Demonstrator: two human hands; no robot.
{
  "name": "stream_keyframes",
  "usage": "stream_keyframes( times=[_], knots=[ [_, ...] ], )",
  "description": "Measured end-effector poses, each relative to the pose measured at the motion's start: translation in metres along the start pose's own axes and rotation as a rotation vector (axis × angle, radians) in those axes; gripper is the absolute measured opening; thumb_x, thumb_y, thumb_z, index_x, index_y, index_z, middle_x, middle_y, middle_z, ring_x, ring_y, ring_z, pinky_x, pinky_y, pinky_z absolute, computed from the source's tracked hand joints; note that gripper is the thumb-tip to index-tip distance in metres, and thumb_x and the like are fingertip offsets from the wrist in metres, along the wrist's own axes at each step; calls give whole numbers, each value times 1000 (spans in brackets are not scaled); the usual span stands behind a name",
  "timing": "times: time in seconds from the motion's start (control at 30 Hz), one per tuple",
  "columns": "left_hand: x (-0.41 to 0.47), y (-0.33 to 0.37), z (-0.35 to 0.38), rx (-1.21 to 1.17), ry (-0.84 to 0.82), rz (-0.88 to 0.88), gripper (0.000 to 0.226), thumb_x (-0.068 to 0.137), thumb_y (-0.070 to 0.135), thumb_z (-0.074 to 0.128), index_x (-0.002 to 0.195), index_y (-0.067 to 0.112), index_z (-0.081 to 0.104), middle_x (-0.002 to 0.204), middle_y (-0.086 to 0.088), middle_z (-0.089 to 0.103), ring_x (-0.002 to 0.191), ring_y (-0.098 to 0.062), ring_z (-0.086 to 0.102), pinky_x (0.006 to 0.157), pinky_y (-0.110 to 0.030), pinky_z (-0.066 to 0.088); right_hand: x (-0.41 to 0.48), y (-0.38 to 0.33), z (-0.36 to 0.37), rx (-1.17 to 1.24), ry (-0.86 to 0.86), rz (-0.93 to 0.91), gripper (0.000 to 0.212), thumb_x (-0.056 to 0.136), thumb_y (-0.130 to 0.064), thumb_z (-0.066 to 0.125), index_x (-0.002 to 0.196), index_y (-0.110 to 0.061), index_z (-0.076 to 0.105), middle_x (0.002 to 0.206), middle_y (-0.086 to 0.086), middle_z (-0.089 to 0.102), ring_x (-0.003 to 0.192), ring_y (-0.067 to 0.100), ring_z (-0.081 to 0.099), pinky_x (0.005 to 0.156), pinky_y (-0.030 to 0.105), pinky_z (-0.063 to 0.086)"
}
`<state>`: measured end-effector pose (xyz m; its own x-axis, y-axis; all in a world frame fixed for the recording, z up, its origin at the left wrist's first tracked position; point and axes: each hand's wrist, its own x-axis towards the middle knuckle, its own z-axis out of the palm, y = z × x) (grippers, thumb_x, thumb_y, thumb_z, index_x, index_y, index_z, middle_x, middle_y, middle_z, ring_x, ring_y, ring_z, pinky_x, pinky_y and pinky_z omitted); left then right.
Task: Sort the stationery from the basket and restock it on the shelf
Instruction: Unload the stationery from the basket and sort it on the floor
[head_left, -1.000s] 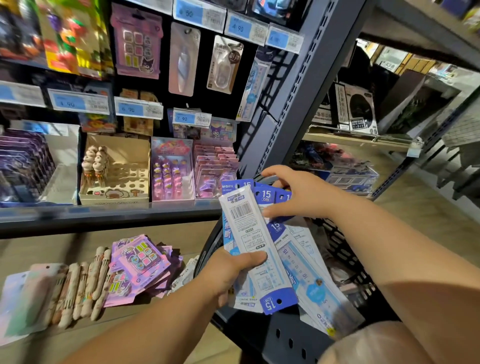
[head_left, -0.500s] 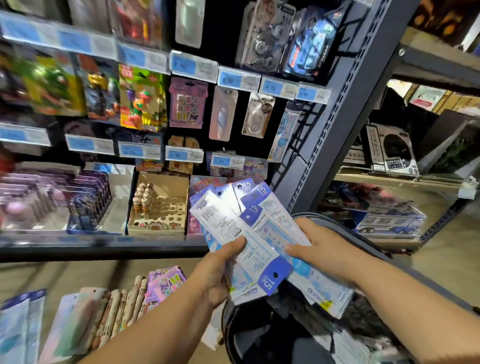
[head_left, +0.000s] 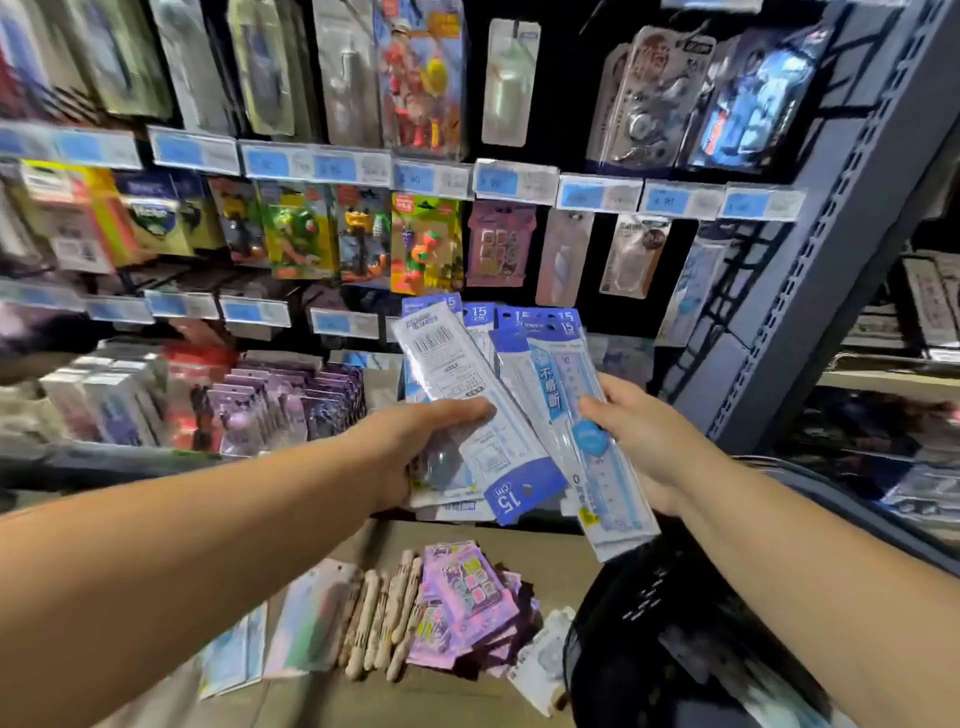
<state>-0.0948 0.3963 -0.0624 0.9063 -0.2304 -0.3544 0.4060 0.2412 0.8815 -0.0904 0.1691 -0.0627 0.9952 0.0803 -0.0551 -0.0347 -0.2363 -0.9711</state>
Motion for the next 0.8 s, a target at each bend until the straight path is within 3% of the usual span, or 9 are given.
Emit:
stream_keyframes(
  times=[0.07,0.23,0.3,0.37,0.4,0.5,0.57,0.67,0.8],
  knots=[
    [-4,-2,-34,-13,66,13,28,40,21,83,65,10,78,79,-2,72,63,-9,64,55,-18,51,17,0,34,65,-65,21,31,94,-25,56,125,-21,58,118,10,68,109,35,64,96,58,48],
    [-11,-21,-120,-94,195,55,9,55,19,76,62,14,79,76,0,75,71,-10,57,62,-14,45,52,16,126,108,-119,64,33,98,-10,50,130,-14,50,121,15,63,105,33,63,94,55,49],
    [-11,-34,-158,-114,259,37,8,57,22,76,61,16,79,78,4,76,75,-8,48,62,-14,41,60,27,159,130,-154,108,25,100,-10,49,124,-12,52,120,13,63,104,30,62,90,42,54],
    [-9,-53,-196,-148,303,-16,16,56,24,80,69,15,81,95,0,75,75,-10,42,66,-20,36,63,40,186,112,-204,149,17,100,-9,48,117,-14,51,106,3,63,99,22,60,69,14,53],
    [-8,-62,-211,-164,315,-52,26,54,24,84,77,13,81,108,-6,71,77,-12,41,70,-23,33,63,50,198,120,-247,172,18,99,-9,50,116,-13,51,103,4,64,97,20,62,57,9,47],
    [-1,-102,-248,-208,360,-125,55,51,18,90,102,2,75,124,-18,62,84,-18,47,78,-29,38,63,90,229,144,-384,308,18,87,-6,66,104,-8,62,86,3,70,69,12,69,55,18,49],
    [1,-126,-258,-252,352,-162,48,63,15,83,107,-1,71,113,-17,65,82,-21,62,77,-34,52,66,115,247,150,-436,369,26,72,-2,79,92,-12,64,73,-3,71,60,8,67,54,19,51],
    [-3,-152,-271,-282,383,-225,18,87,2,59,103,-1,67,88,-18,75,67,-25,73,58,-33,61,69,139,265,82,-433,484,47,58,-9,84,101,-3,66,80,4,74,65,14,69,58,23,53],
    [-14,-174,-313,-189,474,-244,18,73,18,79,80,3,71,65,-13,69,48,-22,64,47,-23,50,74,164,277,-7,-343,594,70,49,-19,89,112,-2,61,90,12,74,71,23,72,64,33,56]
  ],
)
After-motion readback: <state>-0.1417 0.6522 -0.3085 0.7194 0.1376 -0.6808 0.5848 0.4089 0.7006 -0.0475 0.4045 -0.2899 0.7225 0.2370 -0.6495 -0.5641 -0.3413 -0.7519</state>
